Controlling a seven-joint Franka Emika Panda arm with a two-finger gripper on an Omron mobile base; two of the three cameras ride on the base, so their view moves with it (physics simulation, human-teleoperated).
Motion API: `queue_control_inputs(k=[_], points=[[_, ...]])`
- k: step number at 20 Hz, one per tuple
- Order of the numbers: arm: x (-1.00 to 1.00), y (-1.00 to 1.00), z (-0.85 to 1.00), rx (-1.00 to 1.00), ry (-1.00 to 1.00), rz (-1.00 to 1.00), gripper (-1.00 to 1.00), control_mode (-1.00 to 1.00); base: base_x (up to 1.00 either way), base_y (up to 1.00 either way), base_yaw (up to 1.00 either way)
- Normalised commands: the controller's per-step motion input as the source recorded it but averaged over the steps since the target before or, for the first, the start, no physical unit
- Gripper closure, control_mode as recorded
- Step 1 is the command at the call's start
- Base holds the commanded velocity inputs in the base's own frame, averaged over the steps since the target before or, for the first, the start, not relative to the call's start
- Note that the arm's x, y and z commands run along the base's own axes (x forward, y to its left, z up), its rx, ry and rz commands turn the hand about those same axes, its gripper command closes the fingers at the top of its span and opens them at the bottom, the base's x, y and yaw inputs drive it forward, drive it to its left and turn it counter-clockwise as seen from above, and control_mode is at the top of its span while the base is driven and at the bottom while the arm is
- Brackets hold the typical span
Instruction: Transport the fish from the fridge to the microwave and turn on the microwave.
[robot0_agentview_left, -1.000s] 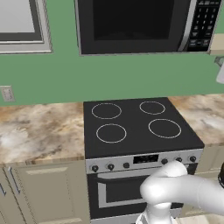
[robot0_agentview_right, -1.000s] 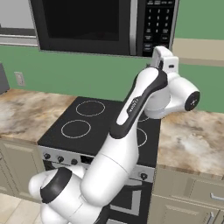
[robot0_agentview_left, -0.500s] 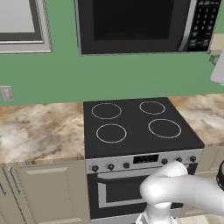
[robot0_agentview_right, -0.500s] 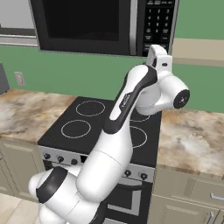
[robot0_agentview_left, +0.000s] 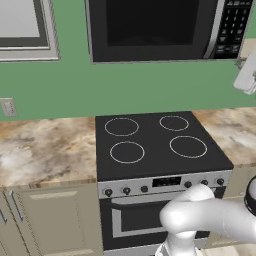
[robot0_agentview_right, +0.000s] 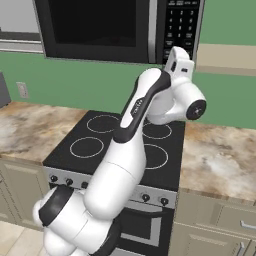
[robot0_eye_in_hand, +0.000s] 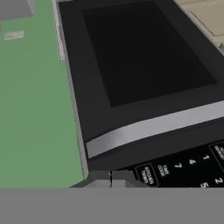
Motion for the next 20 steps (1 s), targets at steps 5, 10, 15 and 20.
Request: queue_control_inputs(k=[5, 10, 15, 20], points=[[0.08, 0.01, 0.27, 0.06, 0.06, -0.01, 1.00, -1.00, 0.00, 0.00, 0.00], [0.28, 0.02, 0.08, 0.04, 0.11, -0.01, 1.00, -1.00, 0.00, 0.00, 0.00], [0.41, 0.00, 0.00, 0.03, 0.12, -0.01, 1.00, -1.00, 0.00, 0.00, 0.00], [0.40, 0.00, 0.00, 0.09, 0.07, 0.00, 1.00, -1.00, 0.00, 0.00, 0.00]])
